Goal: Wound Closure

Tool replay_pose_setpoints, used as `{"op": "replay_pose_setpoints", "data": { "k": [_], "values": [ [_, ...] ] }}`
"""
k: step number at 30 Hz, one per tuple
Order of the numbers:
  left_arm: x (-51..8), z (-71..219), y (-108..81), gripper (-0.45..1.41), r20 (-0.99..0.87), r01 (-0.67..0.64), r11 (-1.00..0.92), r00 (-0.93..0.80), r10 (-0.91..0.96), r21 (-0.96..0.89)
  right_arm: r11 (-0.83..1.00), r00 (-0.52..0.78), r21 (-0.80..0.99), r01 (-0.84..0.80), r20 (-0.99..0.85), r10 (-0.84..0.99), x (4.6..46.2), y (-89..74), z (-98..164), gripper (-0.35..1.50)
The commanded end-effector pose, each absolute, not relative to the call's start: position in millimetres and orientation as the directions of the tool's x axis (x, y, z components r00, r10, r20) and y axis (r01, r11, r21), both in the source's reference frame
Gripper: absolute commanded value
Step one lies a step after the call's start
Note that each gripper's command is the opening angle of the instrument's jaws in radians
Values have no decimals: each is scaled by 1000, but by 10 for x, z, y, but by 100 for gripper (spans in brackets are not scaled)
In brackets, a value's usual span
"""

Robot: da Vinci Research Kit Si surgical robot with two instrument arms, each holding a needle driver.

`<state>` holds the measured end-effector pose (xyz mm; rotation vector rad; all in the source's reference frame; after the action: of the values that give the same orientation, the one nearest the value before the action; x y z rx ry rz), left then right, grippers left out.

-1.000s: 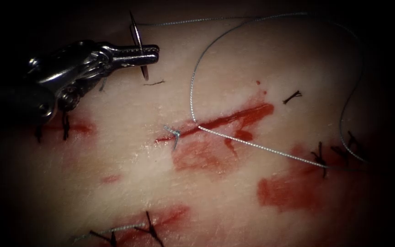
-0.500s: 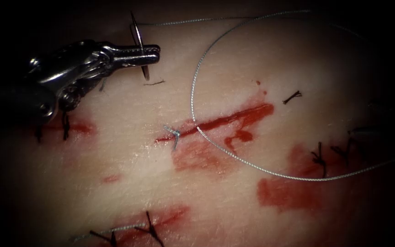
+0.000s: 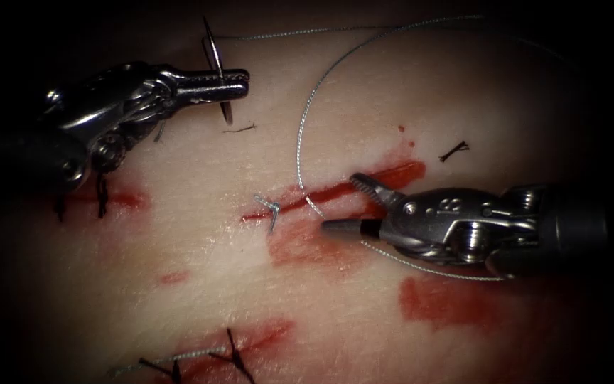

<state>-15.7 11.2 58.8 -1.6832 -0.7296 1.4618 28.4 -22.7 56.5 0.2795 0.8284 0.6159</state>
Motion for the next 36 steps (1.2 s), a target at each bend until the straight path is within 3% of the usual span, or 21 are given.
{"op": "replay_pose_setpoints", "data": {
  "k": [1, 6, 13, 15, 17, 30, 36],
  "values": [
    [-162, 593, 110, -45, -538, -65, -535, 176, 824, -842, 791, 542, 464, -399, -577, 611, 303, -236, 585, 101],
    [-162, 593, 110, -45, -538, -65, -535, 176, 825, -842, 805, 620, 369, -464, -514, 593, 317, -241, 631, 105],
    [-161, 593, 111, -45, -537, -65, -535, 176, 825, -842, 804, 631, 293, -518, -503, 590, 299, -231, 670, 103],
    [-162, 593, 111, -45, -537, -65, -535, 176, 825, -842, 804, 650, 286, -521, -478, 591, 295, -230, 672, 63],
    [-162, 593, 111, -45, -537, -65, -535, 176, 825, -842, 803, 665, 280, -525, -454, 593, 290, -232, 671, -35],
    [-162, 593, 110, -45, -538, -68, -535, 177, 824, -842, 808, 704, 285, -515, -397, 589, 276, -239, 642, -35],
    [-161, 593, 110, -45, -538, -68, -535, 177, 824, -842, 813, 706, 303, -497, -404, 582, 250, -239, 627, -35]
  ]
}}
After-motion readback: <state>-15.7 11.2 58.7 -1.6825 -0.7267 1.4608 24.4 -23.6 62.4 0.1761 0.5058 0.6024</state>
